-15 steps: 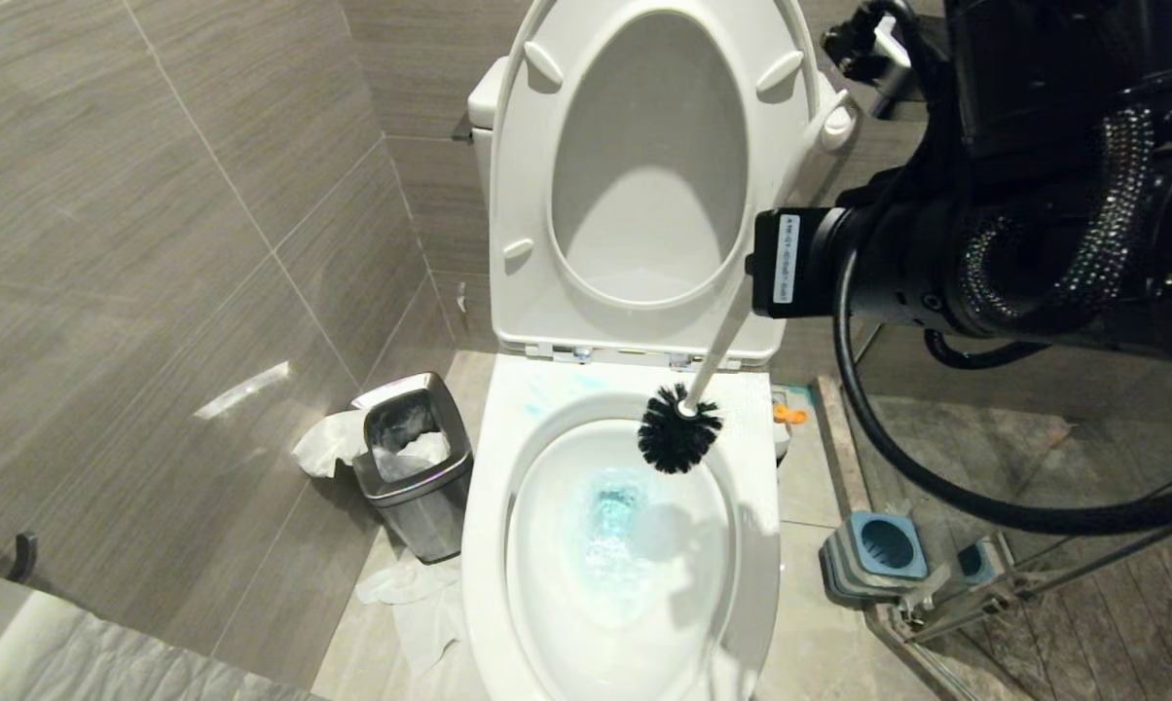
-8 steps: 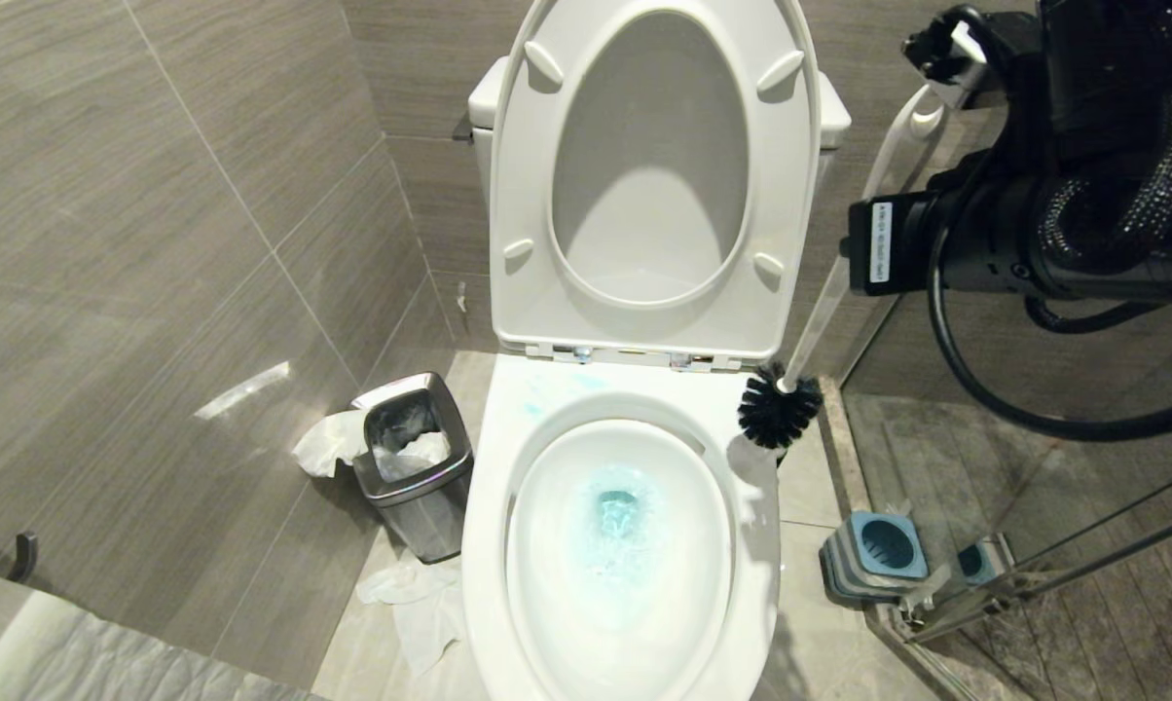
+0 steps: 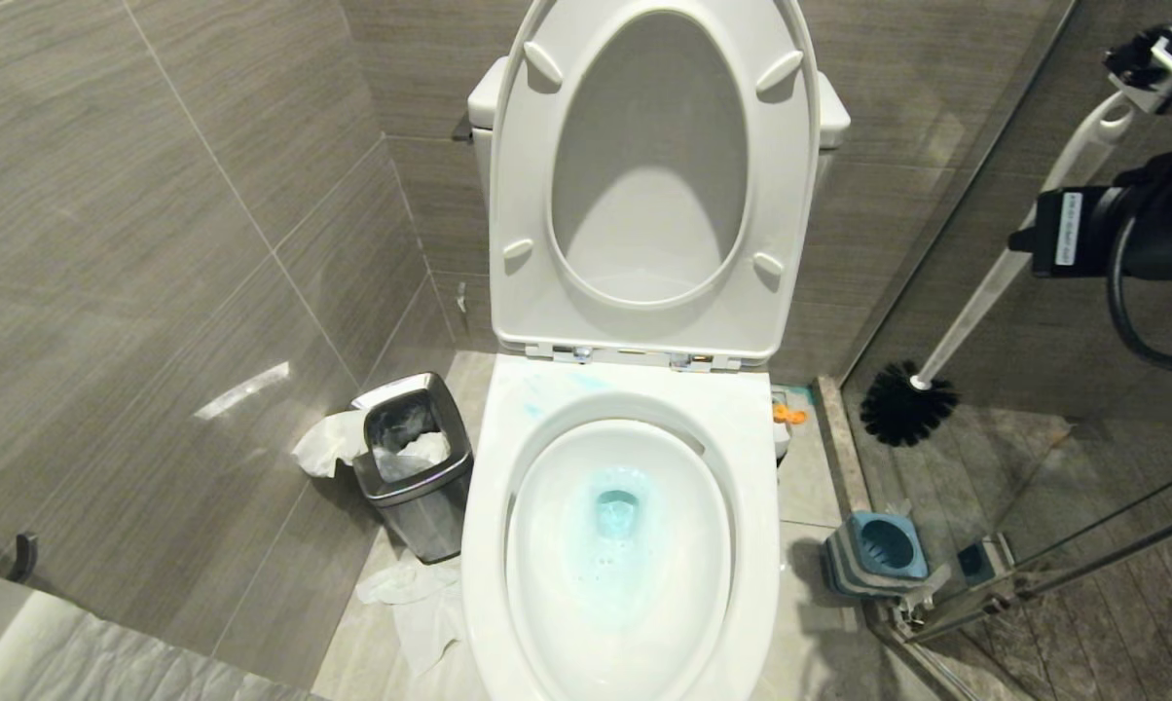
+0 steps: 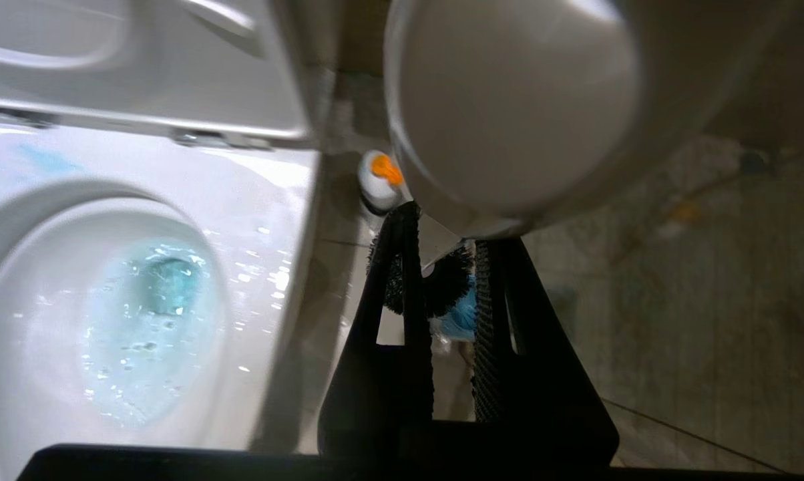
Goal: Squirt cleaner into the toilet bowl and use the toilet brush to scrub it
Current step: Put the toilet brush back
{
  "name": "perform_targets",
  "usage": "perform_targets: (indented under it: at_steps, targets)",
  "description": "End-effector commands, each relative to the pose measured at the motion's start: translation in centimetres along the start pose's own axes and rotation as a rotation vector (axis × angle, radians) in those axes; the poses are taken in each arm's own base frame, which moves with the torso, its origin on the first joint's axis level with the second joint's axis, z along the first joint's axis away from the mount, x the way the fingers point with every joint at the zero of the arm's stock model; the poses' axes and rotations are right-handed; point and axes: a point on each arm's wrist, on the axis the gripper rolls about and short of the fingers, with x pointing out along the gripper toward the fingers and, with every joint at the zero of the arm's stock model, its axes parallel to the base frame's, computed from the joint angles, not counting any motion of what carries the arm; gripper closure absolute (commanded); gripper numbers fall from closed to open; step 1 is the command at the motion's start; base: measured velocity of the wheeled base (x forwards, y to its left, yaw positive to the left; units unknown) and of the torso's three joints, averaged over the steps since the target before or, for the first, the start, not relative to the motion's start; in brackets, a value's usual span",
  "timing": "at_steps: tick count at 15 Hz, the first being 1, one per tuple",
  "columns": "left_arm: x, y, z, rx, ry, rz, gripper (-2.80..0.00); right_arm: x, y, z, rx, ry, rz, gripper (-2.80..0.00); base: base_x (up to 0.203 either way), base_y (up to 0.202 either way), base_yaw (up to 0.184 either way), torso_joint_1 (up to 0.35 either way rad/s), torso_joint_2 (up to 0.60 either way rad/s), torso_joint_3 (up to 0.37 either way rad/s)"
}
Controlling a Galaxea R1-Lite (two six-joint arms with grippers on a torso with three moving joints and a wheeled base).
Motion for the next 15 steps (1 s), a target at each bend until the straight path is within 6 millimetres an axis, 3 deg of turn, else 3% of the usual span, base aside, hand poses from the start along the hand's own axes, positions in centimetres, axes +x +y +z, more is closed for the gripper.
perform_targets:
  at_steps: [1, 5, 15]
  targets:
    - [0.0, 0.0, 0.0, -0.001, 0.002, -0.001, 0.0, 0.1, -3.9, -1.9, 0.035, 0.049, -0.056, 0.0, 0.0, 0.0, 0.0, 0.0, 0.0, 0.0]
    - [0.0, 0.0, 0.0, 0.001, 0.002, -0.001, 0.0, 2.0, -7.1, -6.0, 0.018, 0.069, -0.066, 0.0, 0.0, 0.0, 0.0, 0.0, 0.0, 0.0]
    - [0.0, 0.0, 0.0, 0.0, 0.002, -0.001, 0.0, 7.0, -7.2, -14.9, 0.009, 0.031, -0.061, 0.0, 0.0, 0.0, 0.0, 0.0, 0.0, 0.0]
